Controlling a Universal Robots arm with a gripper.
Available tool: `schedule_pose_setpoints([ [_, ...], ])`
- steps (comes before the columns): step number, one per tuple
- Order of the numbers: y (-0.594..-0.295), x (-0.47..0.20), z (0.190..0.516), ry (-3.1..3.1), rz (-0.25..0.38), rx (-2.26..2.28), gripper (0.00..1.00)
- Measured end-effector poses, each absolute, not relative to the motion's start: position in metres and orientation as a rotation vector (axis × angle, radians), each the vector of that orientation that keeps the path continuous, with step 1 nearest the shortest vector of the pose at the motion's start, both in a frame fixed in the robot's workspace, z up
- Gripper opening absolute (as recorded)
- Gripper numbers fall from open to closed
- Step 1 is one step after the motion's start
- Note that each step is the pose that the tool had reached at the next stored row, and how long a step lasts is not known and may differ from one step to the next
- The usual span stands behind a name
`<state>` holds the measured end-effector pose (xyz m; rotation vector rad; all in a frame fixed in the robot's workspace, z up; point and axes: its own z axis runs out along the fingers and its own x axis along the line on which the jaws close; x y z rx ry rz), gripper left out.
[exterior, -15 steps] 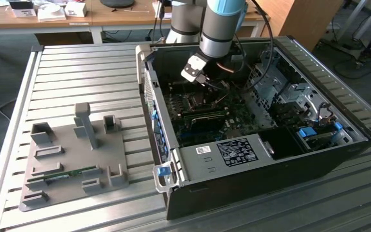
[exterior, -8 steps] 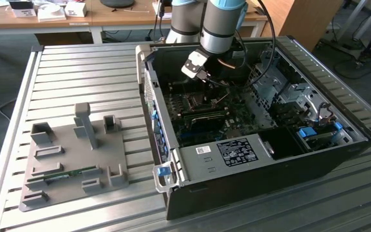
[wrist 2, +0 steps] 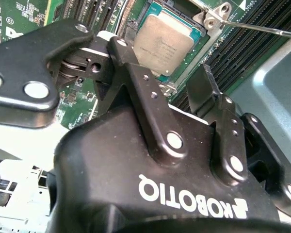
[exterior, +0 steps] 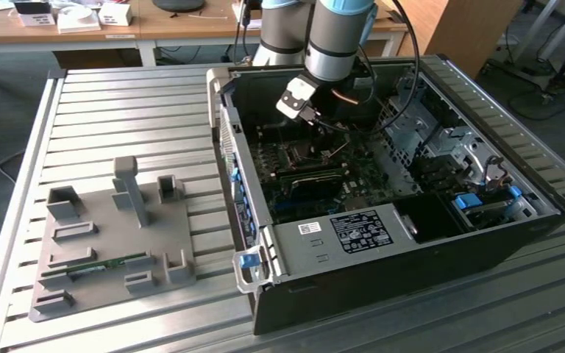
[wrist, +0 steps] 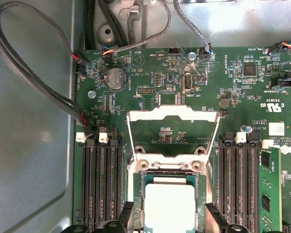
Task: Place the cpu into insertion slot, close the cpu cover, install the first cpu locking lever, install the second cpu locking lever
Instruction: 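Place the cpu into insertion slot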
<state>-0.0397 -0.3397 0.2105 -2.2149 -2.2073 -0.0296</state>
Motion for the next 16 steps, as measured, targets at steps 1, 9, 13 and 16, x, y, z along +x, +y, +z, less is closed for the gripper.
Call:
schedule_pose_setpoints([
  [1, -0.3397, -0.0397, 0.2106, -2.207, -0.030, -2.215, 0.66],
  [9, -0.3397, -0.0397, 0.2110, -2.207, -0.030, -2.215, 0.30],
  [13, -0.3397, -0.0397, 0.2112, -2.207, -0.030, -2.215, 0.18],
  [16, -0.3397, -0.0397, 0.2113, -2.207, -0.030, -2.215, 0.11],
])
